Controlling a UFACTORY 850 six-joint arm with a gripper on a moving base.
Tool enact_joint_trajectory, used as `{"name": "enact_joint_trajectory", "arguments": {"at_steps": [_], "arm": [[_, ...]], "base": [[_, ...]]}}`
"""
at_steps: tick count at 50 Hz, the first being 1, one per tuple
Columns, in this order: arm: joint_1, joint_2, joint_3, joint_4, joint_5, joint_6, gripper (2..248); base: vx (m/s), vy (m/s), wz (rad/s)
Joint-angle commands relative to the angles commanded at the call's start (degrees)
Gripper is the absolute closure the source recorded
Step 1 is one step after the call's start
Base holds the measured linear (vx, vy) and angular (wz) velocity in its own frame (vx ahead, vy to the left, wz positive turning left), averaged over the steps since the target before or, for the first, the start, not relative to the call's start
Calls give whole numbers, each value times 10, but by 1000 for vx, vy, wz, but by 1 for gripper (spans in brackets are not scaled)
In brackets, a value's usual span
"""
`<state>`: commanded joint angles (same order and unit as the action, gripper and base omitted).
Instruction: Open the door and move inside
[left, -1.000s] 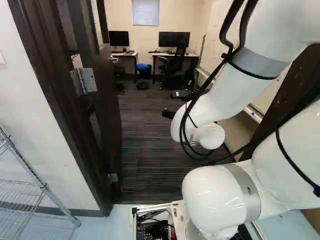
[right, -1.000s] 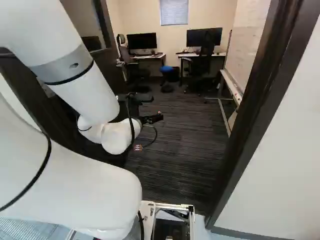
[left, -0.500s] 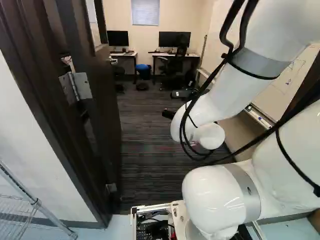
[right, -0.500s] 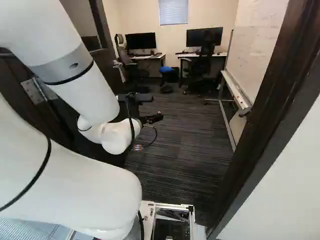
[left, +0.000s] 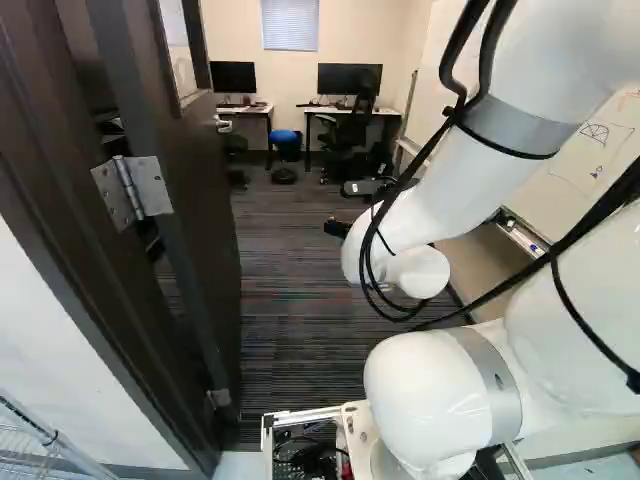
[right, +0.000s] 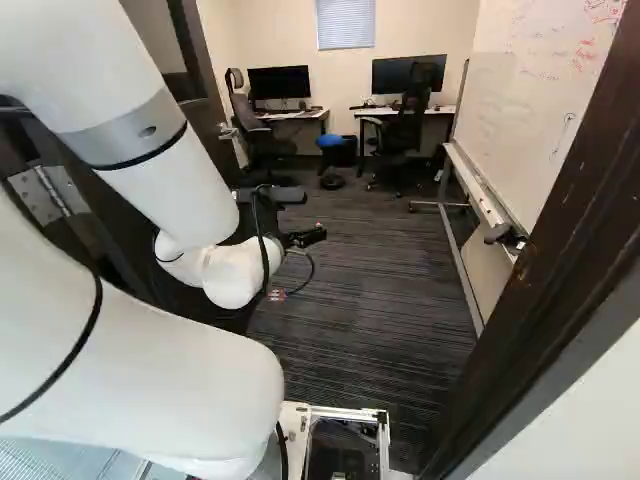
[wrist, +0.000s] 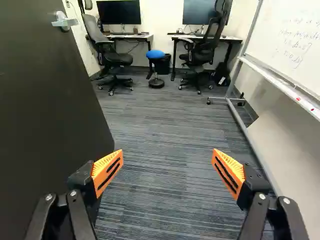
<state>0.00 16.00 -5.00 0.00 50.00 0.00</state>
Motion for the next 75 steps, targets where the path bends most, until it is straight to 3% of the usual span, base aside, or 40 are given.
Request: {"name": "enact_joint_trajectory", "arguments": {"at_steps": [48,75], "arm": [[0,0,0,0,0,0,3],[0,0,0,0,0,0,3]], "base": [[127,-23,-125],[89,1,-11]]}}
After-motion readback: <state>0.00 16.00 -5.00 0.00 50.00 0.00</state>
